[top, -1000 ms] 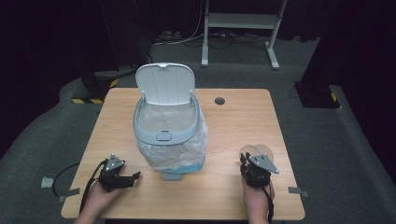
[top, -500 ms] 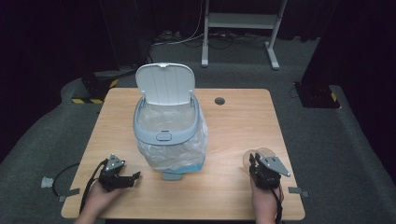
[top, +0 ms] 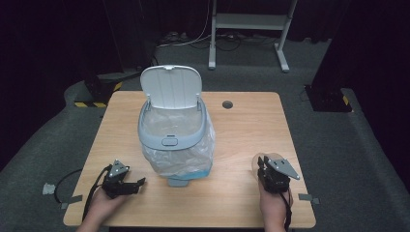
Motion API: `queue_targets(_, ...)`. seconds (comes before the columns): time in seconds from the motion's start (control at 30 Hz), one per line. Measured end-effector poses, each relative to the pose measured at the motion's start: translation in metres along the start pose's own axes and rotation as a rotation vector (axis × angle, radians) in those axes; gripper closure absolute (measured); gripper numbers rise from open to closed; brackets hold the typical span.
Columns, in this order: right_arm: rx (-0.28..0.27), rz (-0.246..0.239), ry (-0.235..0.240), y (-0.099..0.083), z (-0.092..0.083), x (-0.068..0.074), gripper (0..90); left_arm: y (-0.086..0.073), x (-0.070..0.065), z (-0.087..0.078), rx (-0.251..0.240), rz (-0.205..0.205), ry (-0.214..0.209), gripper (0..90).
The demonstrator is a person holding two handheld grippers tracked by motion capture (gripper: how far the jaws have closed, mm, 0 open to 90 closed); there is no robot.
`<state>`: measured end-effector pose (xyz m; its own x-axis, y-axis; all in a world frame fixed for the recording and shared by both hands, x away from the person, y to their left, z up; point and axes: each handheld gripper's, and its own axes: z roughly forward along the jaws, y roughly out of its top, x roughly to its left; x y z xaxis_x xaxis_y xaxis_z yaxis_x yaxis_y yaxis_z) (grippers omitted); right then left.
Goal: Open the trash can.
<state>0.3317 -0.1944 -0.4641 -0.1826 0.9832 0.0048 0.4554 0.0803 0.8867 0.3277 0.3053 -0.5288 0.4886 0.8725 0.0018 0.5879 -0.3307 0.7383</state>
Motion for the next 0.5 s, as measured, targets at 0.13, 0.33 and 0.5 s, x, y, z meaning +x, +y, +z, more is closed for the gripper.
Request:
queue_targets(0.13, -0.045, -0.015, 0.022, 0.005, -0.014, 0.006, 75.6, 0.000, 0.000, 0.000, 0.000, 0.000, 0.000, 16.0)
queue_targets(0.33, -0.099, 0.004, -0.034, 0.009, -0.036, -0.008, 68.2, 0.000, 0.000, 0.000, 0.000, 0.000, 0.000, 16.0)
queue_targets(0.5, -0.057, 0.047, -0.054, -0.004, -0.029, -0.023, 67.7, 0.000, 0.000, 0.000, 0.000, 0.000, 0.000, 16.0)
